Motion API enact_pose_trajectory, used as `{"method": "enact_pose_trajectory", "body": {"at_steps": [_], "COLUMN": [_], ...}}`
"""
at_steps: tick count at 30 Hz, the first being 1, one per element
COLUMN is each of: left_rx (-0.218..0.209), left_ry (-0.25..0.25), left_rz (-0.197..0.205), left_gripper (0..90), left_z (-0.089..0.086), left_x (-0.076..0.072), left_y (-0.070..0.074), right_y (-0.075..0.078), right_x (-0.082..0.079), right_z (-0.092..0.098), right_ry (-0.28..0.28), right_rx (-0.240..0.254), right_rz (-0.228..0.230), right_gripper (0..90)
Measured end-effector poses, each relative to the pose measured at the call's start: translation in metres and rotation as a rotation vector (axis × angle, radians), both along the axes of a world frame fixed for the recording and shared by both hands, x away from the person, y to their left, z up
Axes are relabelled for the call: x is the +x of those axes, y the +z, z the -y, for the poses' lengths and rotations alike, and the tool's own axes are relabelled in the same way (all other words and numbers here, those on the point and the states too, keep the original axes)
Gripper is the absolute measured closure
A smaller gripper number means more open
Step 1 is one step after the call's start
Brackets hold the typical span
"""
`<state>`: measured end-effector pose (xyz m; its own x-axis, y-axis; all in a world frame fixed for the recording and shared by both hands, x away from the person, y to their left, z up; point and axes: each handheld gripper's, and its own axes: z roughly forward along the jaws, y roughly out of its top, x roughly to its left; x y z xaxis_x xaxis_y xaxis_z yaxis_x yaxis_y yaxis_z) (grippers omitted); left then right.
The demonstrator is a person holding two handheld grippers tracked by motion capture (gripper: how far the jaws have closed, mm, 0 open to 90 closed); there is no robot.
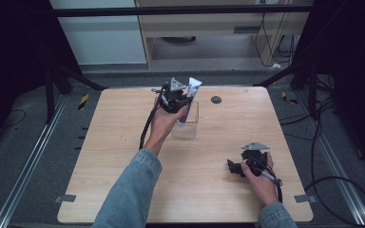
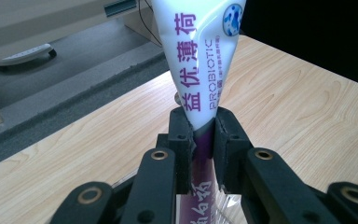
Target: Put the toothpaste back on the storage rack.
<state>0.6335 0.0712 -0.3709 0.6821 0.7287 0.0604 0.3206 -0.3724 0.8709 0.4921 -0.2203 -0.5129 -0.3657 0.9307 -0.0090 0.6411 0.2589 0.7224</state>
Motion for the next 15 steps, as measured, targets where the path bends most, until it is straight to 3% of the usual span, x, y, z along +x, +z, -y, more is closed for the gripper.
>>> {"method": "enact_pose_trajectory", "body": {"at_steps": [15], "left_rx": [0.026], "left_ry": [-0.012], "left_rz": [-0.013], "left_gripper": [78.4], "left_z": [-0.0007], "left_x": [-0.0025], "left_y": [-0.0103], "right_y": [0.0000], "right_x": [0.0000], "right_z": [0.0000], "right_ry": [0.000], "right_rx": [0.000], "right_rz": [0.001], "right_gripper": [0.4]}}
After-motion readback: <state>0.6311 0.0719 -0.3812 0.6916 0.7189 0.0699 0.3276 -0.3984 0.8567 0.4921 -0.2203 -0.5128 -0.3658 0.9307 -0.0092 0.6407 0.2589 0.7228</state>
